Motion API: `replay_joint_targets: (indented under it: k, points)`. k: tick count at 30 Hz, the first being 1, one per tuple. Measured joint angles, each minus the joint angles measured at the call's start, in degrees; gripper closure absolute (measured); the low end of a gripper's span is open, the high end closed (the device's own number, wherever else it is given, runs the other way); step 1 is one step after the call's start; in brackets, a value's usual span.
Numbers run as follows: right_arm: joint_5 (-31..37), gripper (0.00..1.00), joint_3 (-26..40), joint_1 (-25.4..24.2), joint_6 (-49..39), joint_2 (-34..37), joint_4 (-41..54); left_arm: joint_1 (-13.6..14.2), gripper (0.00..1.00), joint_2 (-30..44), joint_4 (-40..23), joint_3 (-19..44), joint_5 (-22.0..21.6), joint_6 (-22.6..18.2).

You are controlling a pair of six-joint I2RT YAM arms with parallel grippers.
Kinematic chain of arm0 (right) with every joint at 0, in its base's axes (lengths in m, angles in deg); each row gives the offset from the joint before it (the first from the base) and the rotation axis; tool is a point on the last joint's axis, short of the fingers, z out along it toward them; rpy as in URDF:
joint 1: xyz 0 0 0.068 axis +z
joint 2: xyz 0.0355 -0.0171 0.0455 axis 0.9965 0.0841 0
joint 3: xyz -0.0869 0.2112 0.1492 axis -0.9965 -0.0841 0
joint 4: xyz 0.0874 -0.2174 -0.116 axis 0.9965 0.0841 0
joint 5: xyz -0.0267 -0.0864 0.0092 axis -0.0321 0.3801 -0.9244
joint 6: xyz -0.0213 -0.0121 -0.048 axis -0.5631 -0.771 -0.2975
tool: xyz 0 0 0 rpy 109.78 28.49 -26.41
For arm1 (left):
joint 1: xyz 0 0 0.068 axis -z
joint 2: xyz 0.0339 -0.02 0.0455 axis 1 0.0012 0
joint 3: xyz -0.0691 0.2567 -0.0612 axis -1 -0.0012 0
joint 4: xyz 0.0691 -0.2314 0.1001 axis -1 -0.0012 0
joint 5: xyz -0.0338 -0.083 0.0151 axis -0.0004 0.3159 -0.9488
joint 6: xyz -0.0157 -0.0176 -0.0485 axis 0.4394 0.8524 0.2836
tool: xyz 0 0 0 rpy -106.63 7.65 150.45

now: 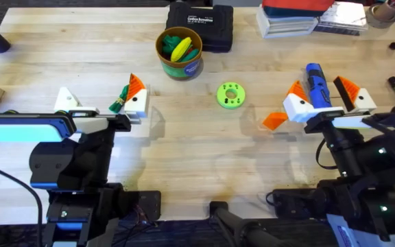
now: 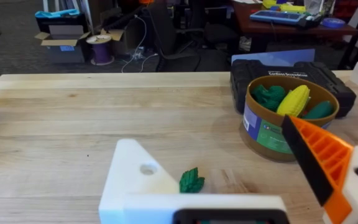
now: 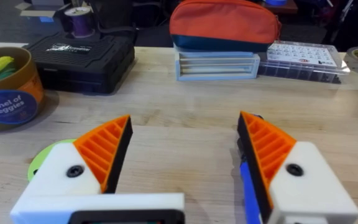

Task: Pick up the gripper from the table and insert it into the empty holder that is missing its gripper. Then pick up a screw, insert it into the mounting hole, and use the screwdriver to tighten it. Finally, clean up the table by picking up the vegetable and placing it into the bucket.

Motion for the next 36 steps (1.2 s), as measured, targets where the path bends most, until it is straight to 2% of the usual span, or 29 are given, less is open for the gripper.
replay_joint_targets:
  k: [12, 15, 17, 21, 24, 28, 31, 36]
  points:
    - [1.17, 0.007, 0.82, 0.0, 0.14, 0.02, 2.35, 0.0, 0.015, 0.01, -1.34, 0.93, -0.05, 0.02]
    - [1.31, 0.007, 5.01, 0.0, 0.68, 0.59, 10.59, -0.02, 0.015, 0.91, -5.46, 5.65, -0.7, 0.04]
    - [1.31, 0.007, 9.15, 0.0, 0.83, 2.57, 15.95, 0.0, 0.015, 3.25, -9.25, 11.79, -1.32, 0.03]
    - [1.31, 0.007, 20.28, 0.0, 0.96, 8.31, 23.92, 0.0, 0.015, 12.03, -21.81, 27.6, -1.66, 0.04]
    - [1.31, 0.007, 29.09, 0.0, 0.94, 13.69, 28.65, 0.0, 0.015, 21.92, -35.36, 39.78, -1.79, -0.63]
    - [1.31, 0.009, 37.82, 0.0, 0.94, 20.55, 32.27, 0.0, 0.015, 35.2, -49.5, 50.98, -1.79, -2.5]
    - [1.31, 0.009, 40.46, 0.0, 0.94, 23.68, 32.44, 0.0, 0.015, 43.51, -52.15, 54.6, -1.95, -3.32]
    - [1.31, 0.009, 40.63, 0.0, 0.94, 24.68, 33.0, 0.0, 0.016, 53.17, -51.98, 55.28, -3.46, -3.8]
